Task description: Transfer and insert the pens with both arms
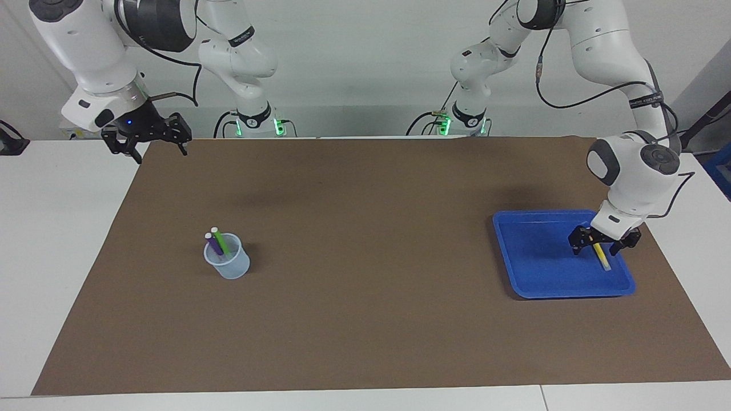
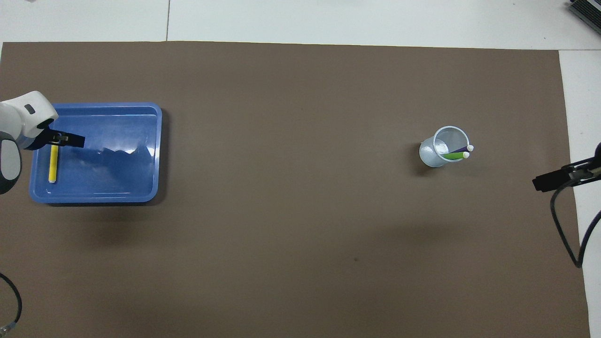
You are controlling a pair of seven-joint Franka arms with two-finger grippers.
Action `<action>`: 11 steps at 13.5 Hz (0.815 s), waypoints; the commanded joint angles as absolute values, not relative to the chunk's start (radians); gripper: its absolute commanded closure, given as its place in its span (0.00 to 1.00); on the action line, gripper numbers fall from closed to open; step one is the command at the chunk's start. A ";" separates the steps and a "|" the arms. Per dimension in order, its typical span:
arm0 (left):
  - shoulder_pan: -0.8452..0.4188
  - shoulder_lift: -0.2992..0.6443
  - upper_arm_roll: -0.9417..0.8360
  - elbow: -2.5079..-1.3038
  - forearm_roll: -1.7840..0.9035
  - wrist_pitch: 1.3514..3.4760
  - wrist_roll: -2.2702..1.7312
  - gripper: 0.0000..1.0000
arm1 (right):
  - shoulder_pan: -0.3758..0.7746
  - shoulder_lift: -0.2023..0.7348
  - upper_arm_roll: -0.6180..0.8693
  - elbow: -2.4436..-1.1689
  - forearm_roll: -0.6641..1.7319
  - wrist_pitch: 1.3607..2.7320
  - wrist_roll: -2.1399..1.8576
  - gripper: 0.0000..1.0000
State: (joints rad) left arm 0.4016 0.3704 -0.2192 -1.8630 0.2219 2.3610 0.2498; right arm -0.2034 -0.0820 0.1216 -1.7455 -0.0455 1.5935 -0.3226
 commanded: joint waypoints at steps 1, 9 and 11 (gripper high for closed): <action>0.422 0.367 -0.218 -1.904 0.244 2.413 0.290 0.00 | -0.210 -0.110 0.129 -1.779 -0.048 1.597 -0.307 0.00; 0.469 0.371 -0.216 -1.986 0.244 2.525 0.333 0.00 | -0.210 -0.114 0.130 -1.789 -0.043 1.605 -0.314 0.00; 0.466 0.371 -0.218 -1.999 0.242 2.536 0.330 0.00 | -0.209 -0.114 0.130 -1.790 -0.043 1.611 -0.310 0.00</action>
State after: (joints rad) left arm 0.4601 0.3758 -0.2162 -1.9714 0.2229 2.4998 0.3245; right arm -0.2027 -0.0849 0.1234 -1.7564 -0.0455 1.5935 -0.3175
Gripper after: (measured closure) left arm 0.000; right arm 0.000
